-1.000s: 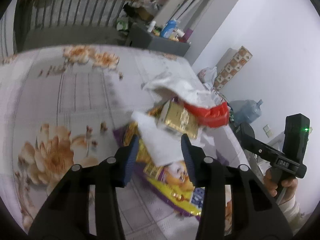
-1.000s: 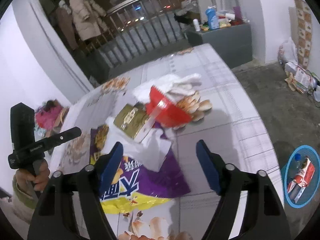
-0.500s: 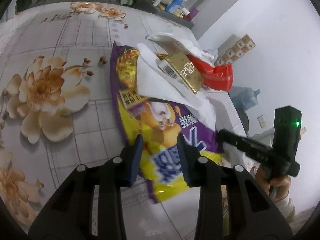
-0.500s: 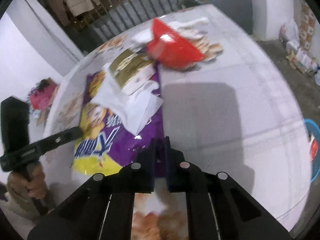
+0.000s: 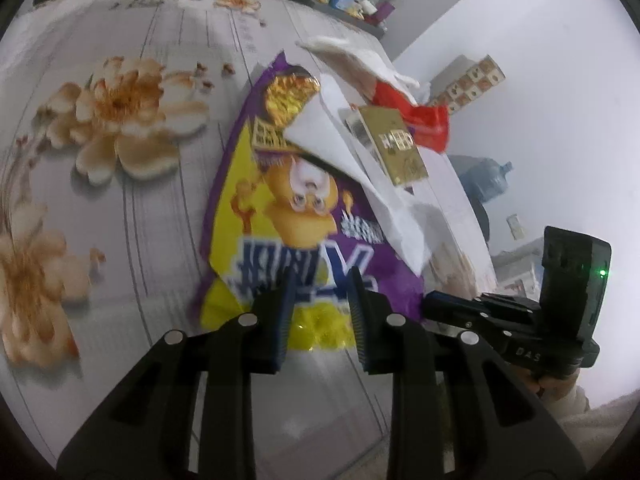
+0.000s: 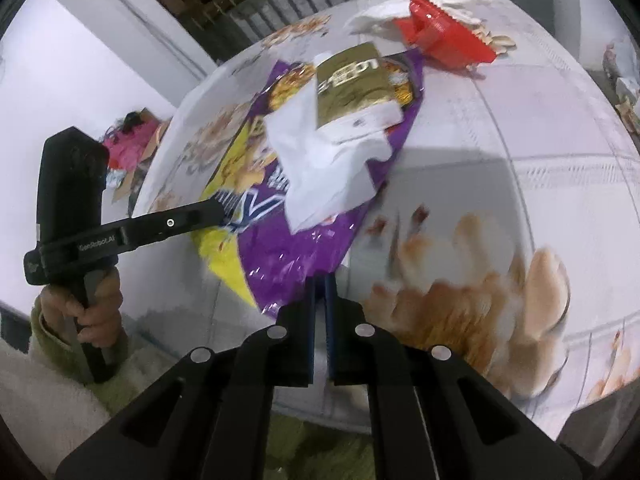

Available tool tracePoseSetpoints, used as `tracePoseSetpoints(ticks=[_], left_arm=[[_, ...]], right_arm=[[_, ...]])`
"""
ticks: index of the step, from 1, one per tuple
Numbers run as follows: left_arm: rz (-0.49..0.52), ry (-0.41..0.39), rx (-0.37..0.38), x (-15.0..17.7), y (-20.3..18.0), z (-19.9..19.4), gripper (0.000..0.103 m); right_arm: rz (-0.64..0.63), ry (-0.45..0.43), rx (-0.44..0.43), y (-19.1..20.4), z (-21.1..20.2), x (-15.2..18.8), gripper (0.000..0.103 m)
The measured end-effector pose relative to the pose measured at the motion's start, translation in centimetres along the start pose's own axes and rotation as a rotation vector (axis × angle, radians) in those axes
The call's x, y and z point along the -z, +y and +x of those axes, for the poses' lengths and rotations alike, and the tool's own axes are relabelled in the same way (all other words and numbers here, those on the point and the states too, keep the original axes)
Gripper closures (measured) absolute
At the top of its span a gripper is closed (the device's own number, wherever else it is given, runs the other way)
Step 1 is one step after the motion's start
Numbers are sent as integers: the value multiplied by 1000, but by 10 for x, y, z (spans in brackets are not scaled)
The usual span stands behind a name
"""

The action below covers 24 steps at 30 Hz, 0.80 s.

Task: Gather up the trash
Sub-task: 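Grasp the white paper sheet with the left tool while the right tool grasps the gold box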

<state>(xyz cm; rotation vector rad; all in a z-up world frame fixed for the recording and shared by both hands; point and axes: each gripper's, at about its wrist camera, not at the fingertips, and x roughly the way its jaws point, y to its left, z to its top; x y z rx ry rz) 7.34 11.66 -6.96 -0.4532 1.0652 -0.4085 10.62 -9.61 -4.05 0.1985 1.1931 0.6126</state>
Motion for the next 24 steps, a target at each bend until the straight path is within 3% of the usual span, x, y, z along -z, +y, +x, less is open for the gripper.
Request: tracePoseSetpoints(ticks=[7, 13, 16, 18, 20, 24], left_arm=[[27, 7, -5, 9, -14, -3, 78], [21, -60, 22, -18, -16, -11, 76], [-42, -55, 37, -34, -9, 0, 71], [-105, -44, 50, -45, -2, 11, 71], [-145, -38, 75, -48, 5, 17, 71], [-198, -30, 115, -54, 9, 28, 71]], right_arm=[[-28, -11, 33, 5, -13, 15, 98], [-67, -172, 82, 3, -48, -15, 97], [-91, -221, 111, 5, -48, -39, 97], [-110, -242, 124, 6, -44, -53, 87], [-118, -258, 121, 5, -36, -67, 60], [-139, -242, 131, 4, -11, -86, 56]])
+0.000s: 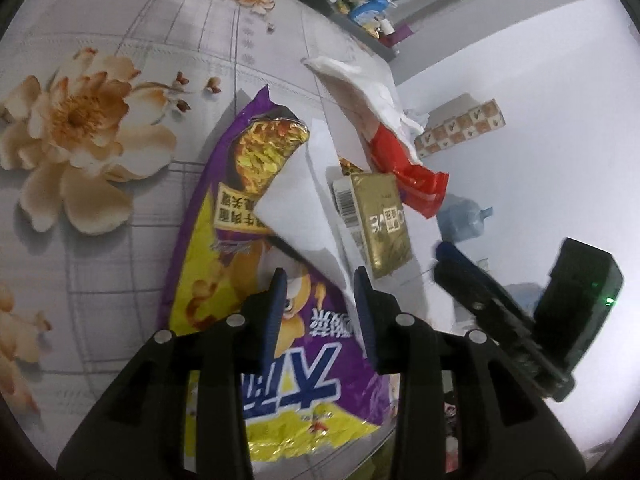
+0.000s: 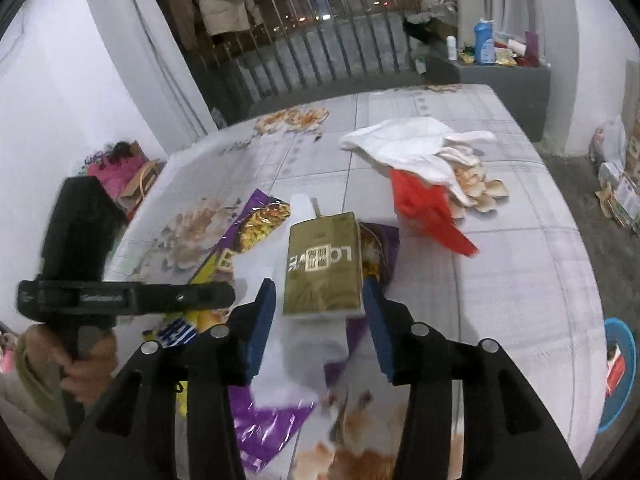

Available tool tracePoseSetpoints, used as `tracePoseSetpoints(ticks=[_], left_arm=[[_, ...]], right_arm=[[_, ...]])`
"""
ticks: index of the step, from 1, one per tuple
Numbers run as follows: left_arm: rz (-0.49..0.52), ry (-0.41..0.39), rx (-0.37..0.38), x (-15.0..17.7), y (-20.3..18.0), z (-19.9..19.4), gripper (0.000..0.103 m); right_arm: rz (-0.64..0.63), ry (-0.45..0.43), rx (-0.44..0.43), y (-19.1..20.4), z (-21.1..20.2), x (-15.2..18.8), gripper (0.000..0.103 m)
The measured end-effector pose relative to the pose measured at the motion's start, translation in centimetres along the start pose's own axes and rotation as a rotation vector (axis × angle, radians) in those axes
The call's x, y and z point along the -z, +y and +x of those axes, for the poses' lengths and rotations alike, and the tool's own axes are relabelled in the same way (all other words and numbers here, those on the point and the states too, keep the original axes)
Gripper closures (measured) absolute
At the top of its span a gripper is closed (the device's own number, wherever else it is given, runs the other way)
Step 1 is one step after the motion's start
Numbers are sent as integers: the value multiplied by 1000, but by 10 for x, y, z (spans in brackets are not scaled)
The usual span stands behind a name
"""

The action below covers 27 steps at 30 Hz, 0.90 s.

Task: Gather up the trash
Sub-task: 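Grasp the white paper sheet with the left tool while the right tool grasps the gold box, then lift the white paper and gold box and carry both over the wastebasket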

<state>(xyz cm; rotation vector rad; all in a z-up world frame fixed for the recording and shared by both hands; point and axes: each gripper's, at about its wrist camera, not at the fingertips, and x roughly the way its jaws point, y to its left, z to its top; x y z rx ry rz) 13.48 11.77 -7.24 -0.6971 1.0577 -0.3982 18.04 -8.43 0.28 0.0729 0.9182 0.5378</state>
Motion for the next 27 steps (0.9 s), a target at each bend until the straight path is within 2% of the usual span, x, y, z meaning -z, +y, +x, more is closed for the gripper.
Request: tracePoseSetpoints(ticks=[4, 9, 12, 17, 27], left_arm=[[-24, 7, 42, -3, -1, 7, 71], [-41, 13, 39, -3, -1, 18, 72], [-18, 3, 22, -2, -6, 23, 72], [33, -12, -24, -2, -10, 25, 80], [75, -23, -63, -3, -9, 25, 95]], right_arm=[[-4, 38, 0, -1, 24, -4, 52], [-14, 60, -14, 0, 34, -1, 47], [-15, 67, -12, -1, 37, 1, 45], [-19, 74, -19, -1, 42, 1, 43], [-52, 82, -13, 4, 45, 0, 43]])
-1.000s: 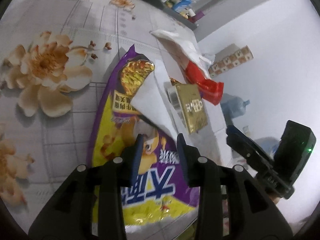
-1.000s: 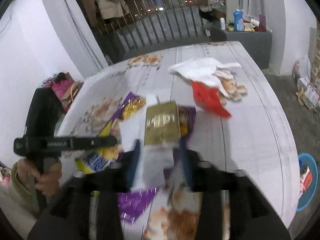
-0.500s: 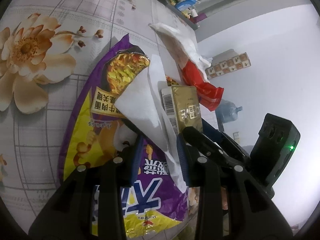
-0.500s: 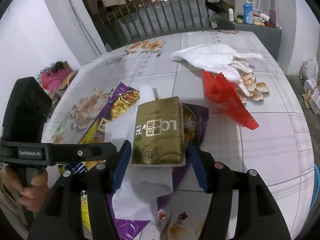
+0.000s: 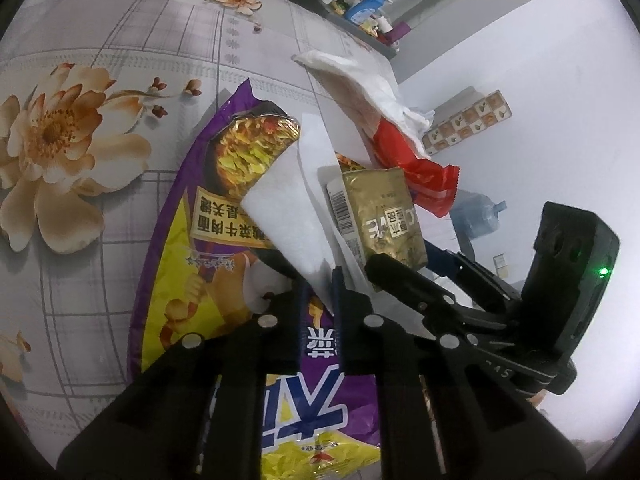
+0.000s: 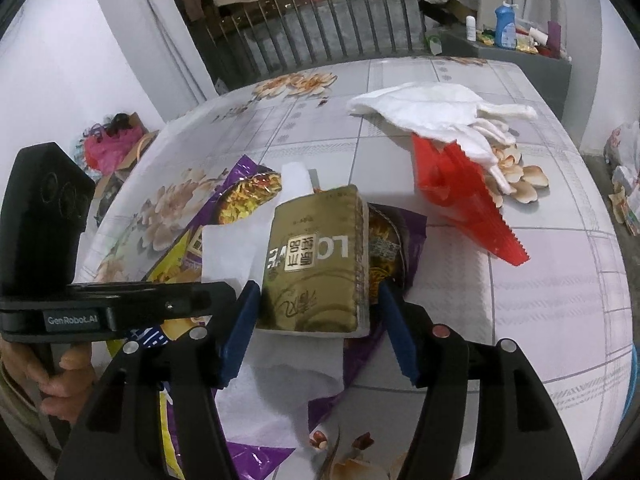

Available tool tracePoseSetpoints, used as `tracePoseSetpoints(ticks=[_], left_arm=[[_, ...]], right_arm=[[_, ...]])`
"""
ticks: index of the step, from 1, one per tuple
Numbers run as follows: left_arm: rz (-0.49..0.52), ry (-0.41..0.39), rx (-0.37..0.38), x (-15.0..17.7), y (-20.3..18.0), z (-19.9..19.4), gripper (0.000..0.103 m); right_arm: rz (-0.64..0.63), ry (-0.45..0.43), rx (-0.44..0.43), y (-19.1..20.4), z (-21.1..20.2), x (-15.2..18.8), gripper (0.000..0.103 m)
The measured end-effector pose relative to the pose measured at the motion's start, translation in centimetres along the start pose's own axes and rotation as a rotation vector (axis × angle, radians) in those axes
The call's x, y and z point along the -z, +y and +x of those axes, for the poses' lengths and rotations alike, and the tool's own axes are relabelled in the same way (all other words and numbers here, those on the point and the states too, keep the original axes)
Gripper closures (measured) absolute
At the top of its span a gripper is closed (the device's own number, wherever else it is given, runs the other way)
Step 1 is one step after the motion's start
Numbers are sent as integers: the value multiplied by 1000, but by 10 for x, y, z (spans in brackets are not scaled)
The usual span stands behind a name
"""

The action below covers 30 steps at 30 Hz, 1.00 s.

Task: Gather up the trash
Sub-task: 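Lift the white paper and gold box and carry both over the wastebasket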

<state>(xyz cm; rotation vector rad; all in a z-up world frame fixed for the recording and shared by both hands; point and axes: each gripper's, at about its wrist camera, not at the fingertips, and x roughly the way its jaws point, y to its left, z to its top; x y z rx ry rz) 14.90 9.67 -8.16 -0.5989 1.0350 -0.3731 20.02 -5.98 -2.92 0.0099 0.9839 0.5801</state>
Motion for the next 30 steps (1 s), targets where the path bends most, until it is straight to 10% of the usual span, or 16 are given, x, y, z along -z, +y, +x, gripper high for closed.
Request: tracePoseSetpoints(ticks=[30], left_arm=[[173, -168, -12, -1, -39, -69, 103]], right_arm=[[199, -121, -100, -41, -61, 14, 51]])
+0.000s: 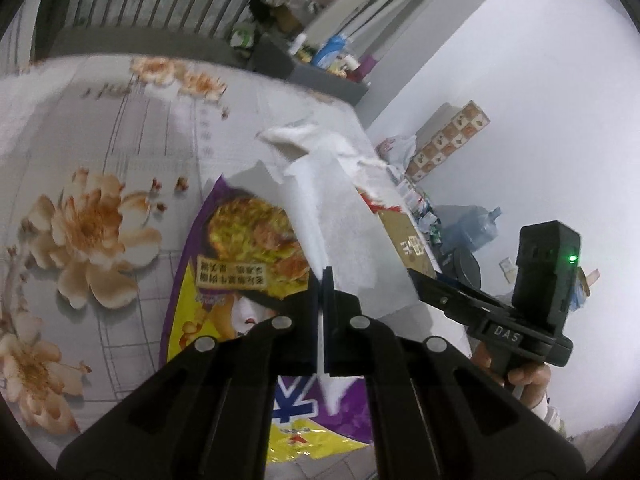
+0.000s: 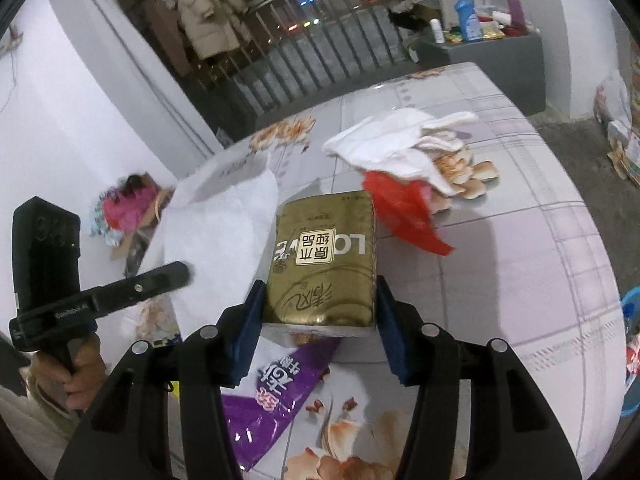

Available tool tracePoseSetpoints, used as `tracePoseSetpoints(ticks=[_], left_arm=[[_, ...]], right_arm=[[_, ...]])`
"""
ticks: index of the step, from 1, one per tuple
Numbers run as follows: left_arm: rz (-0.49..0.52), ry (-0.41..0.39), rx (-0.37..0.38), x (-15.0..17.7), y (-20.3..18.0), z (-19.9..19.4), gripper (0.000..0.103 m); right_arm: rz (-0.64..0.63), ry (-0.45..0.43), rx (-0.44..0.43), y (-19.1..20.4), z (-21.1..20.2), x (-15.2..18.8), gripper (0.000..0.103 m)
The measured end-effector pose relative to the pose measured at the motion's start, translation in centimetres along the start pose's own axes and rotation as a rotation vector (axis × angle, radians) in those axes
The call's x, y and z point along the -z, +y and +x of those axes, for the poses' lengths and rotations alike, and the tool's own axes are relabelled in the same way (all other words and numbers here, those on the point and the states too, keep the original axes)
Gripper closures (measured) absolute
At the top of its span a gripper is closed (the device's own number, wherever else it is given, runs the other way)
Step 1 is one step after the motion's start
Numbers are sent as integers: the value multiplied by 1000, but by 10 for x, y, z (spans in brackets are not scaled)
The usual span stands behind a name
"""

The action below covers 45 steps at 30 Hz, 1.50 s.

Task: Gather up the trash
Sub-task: 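Lift the white paper and gold box and carry both over the wastebasket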

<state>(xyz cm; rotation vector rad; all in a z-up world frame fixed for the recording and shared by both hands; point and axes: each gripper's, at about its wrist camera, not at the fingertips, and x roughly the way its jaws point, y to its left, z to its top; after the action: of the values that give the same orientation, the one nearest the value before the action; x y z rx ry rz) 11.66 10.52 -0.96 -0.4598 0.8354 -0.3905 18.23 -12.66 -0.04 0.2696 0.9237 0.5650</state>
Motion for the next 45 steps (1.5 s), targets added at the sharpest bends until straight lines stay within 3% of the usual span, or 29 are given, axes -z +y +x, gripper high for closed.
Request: tracePoseSetpoints(ticks=[7, 11, 15, 21, 25, 34, 40, 45], left_arm=[[88, -9, 42, -5, -40, -14, 103], [155, 1, 79, -9, -69, -10, 103], [236, 52, 119, -14, -109, 10, 103], [382, 137, 214, -14, -182, 45, 103], [446, 234, 244, -13, -232, 100, 103], [622, 440, 181, 17, -334, 244, 103], [699, 548, 148, 52, -381, 343, 103], [738, 604, 101, 75, -399, 416, 103]], right_arm=[[84, -76, 10, -23, -40, 15, 51], [164, -139, 58, -47, -71, 28, 51], [259, -224, 129, -79, -110, 44, 51], [500, -375, 220, -149, -177, 78, 51], [656, -450, 283, -193, -208, 108, 51], [898, -554, 369, -271, -244, 170, 51], [1011, -543, 408, -322, -236, 184, 51], [1084, -505, 430, -364, -221, 191, 51]])
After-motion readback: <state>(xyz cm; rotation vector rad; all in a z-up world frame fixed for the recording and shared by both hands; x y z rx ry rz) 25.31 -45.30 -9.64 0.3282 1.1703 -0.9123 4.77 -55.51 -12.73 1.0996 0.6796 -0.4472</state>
